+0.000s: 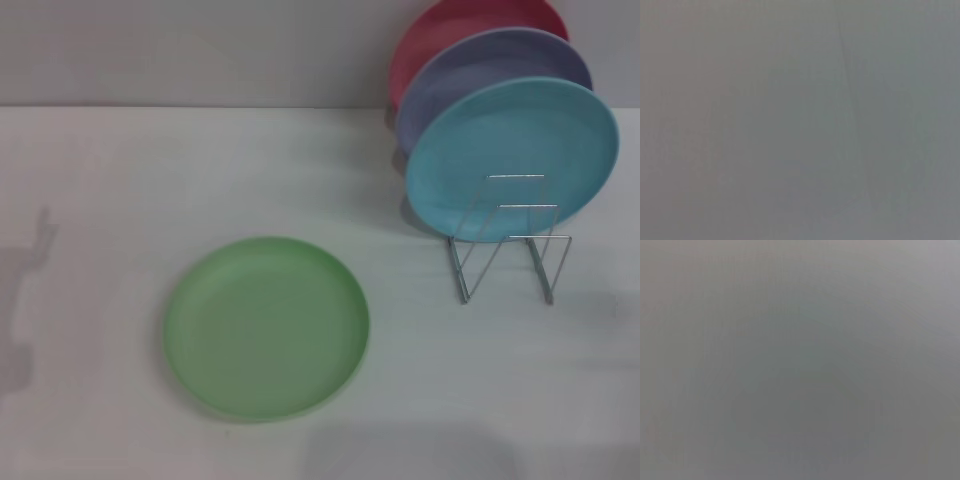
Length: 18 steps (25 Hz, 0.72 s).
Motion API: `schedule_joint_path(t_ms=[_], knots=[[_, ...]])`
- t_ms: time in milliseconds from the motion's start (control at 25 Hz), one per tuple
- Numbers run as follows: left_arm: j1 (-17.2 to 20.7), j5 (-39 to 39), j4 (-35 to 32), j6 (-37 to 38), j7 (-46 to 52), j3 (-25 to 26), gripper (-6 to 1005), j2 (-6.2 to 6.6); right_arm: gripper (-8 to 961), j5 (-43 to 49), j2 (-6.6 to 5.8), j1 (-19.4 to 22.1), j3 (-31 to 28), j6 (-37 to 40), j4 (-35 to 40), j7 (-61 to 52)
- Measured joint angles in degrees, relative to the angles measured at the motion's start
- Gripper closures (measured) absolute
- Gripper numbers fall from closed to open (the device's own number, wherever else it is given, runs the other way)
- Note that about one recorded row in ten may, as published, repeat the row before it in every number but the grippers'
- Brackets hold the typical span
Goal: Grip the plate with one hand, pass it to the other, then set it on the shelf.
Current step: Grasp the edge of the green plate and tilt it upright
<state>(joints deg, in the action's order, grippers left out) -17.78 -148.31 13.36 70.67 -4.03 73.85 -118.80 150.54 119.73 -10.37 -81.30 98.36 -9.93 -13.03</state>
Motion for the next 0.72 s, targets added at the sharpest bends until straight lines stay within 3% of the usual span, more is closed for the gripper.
schedule_joint_path(t_ms=[360, 400, 440, 600, 680, 720], knots=[[-0.2, -0.4, 2.2, -1.9, -1.0, -2.4, 155, 0.38, 128, 0.0, 0.12, 0.4, 0.2, 0.0, 0.1, -3.2], [1.2, -0.5, 7.5, -6.2, -3.0, -2.8, 155, 0.91, 127, 0.0, 0.13, 0.4, 0.2, 0.0, 0.2, -3.4], [1.2, -0.5, 7.5, -6.2, -3.0, -2.8, 155, 0.91, 127, 0.0, 0.13, 0.5, 0.2, 0.0, 0.2, -3.6], [8.1, -0.8, 31.1, -28.0, -9.4, -0.8, 155, 3.55, 127, -0.1, 0.15, 0.6, 0.2, 0.0, 0.3, -3.8], [8.1, -0.8, 31.1, -28.0, -9.4, -0.8, 155, 3.55, 128, -0.1, 0.15, 0.6, 0.2, 0.0, 0.3, -3.8], [10.8, -2.2, 42.2, -39.5, -10.8, 1.2, 156, 4.34, 128, -0.1, 0.15, 0.6, 0.2, 0.0, 0.3, -4.0]])
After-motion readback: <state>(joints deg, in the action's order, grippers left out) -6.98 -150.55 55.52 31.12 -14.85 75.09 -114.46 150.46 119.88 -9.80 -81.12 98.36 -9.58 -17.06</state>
